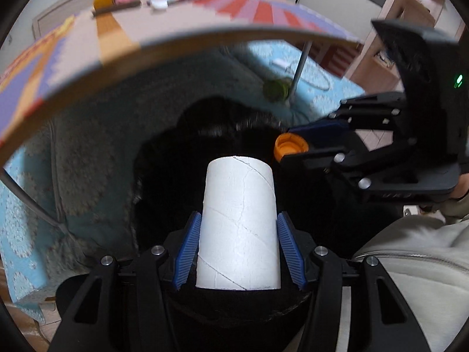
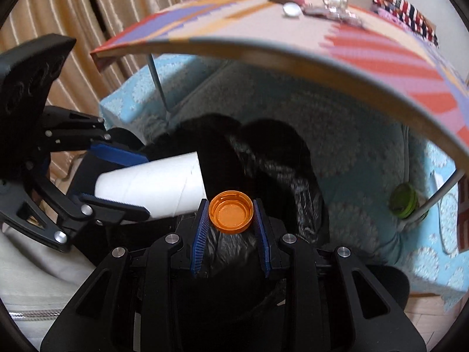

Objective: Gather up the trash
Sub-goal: 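Carry the cap and tube over the black bin and open both grippers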

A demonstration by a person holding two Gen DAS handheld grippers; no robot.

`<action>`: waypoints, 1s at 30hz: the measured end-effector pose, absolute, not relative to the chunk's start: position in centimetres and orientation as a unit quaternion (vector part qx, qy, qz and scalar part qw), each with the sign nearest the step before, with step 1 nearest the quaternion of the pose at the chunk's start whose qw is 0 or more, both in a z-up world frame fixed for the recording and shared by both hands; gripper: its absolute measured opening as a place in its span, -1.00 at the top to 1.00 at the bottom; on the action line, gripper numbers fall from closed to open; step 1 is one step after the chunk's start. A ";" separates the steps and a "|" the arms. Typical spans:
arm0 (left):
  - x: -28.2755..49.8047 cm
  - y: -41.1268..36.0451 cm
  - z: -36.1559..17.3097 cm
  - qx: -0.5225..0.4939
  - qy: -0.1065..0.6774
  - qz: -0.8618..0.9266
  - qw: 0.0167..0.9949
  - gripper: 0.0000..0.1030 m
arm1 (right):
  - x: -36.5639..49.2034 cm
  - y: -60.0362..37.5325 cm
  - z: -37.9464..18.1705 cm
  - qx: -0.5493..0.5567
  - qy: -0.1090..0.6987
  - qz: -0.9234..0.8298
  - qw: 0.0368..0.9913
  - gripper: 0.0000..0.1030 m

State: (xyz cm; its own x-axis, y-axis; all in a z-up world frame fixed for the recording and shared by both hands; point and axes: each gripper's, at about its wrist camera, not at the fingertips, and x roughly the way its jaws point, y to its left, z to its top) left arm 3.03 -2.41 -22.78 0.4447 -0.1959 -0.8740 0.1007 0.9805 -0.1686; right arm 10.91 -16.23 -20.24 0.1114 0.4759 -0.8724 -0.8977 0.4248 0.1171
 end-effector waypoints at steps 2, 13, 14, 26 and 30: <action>3.6 -2.7 -24.2 -0.046 0.532 -0.090 0.841 -0.01 | 11.2 -16.3 -20.9 -0.228 0.466 0.482 0.706 0.42; 4.6 -4.4 -26.9 -0.048 0.551 -0.098 0.827 -0.11 | 11.4 -16.2 -22.6 -0.216 0.497 0.477 0.692 0.41; 4.6 -4.2 -27.0 -0.047 0.552 -0.096 0.827 -0.20 | 11.4 -16.1 -22.7 -0.216 0.499 0.477 0.691 0.41; 2.7 -1.8 -24.8 -0.070 0.533 -0.082 0.839 -0.24 | 10.4 -15.2 -23.7 -0.204 0.520 0.509 0.655 0.41; 2.2 -0.8 -24.3 -0.073 0.528 -0.069 0.843 -0.24 | 10.0 -14.5 -24.2 -0.202 0.531 0.519 0.639 0.40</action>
State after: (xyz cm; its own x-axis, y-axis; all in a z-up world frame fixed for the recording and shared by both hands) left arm 2.19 -0.82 -24.28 0.4321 -0.1932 -0.8809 0.0387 0.9799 -0.1959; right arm 10.04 -14.48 -24.21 -0.1018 0.4477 -0.8884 -0.8776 0.3802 0.2921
